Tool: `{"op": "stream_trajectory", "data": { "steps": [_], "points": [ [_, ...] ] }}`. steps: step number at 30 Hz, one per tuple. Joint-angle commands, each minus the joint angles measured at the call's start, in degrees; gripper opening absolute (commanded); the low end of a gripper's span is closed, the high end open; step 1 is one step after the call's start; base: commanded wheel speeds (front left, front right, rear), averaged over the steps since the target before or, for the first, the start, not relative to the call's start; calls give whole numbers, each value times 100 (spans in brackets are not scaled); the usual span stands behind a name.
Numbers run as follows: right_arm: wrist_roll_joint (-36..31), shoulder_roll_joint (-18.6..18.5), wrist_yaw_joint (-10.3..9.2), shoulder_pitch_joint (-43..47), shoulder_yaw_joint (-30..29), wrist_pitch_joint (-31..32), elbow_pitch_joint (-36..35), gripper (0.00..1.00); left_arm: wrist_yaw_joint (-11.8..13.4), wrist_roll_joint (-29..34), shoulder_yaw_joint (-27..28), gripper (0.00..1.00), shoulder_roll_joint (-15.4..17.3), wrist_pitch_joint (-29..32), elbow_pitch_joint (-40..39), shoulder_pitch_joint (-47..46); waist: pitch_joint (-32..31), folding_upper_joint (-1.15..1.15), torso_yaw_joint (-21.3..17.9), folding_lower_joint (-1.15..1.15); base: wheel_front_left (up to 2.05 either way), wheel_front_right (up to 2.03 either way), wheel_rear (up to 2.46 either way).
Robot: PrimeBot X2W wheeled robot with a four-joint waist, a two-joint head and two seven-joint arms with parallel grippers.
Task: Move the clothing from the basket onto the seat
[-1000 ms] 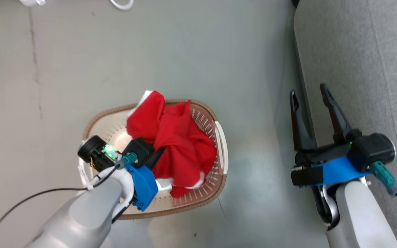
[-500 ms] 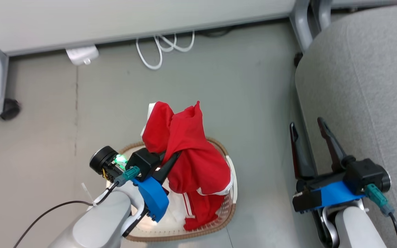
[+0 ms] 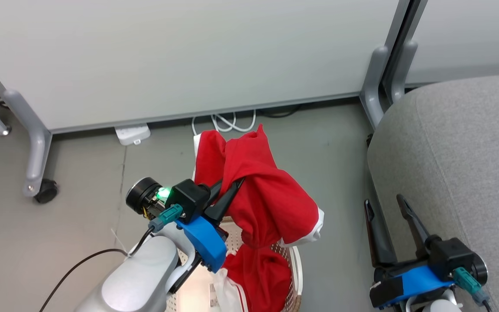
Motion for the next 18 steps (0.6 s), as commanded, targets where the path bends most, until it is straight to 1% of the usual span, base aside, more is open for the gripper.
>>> {"op": "stream_trajectory", "data": {
  "steps": [1, 8, 18],
  "points": [
    [23, -11, -4, 131, 15, -1, 15, 100, -21, 13, 41, 0, -27, -19, -35, 25, -227, 0, 7, 1, 0, 0, 0],
    [81, -11, -4, 397, 56, -2, 41, 100, -53, -24, 55, 0, -100, -19, 19, 82, -588, 0, -34, 1, 0, 0, 0],
    [46, -11, -4, 515, 118, -2, -22, 100, -76, -37, 54, 0, -113, -19, 66, 117, -703, 0, -19, 1, 0, 0, 0]
  ]
}}
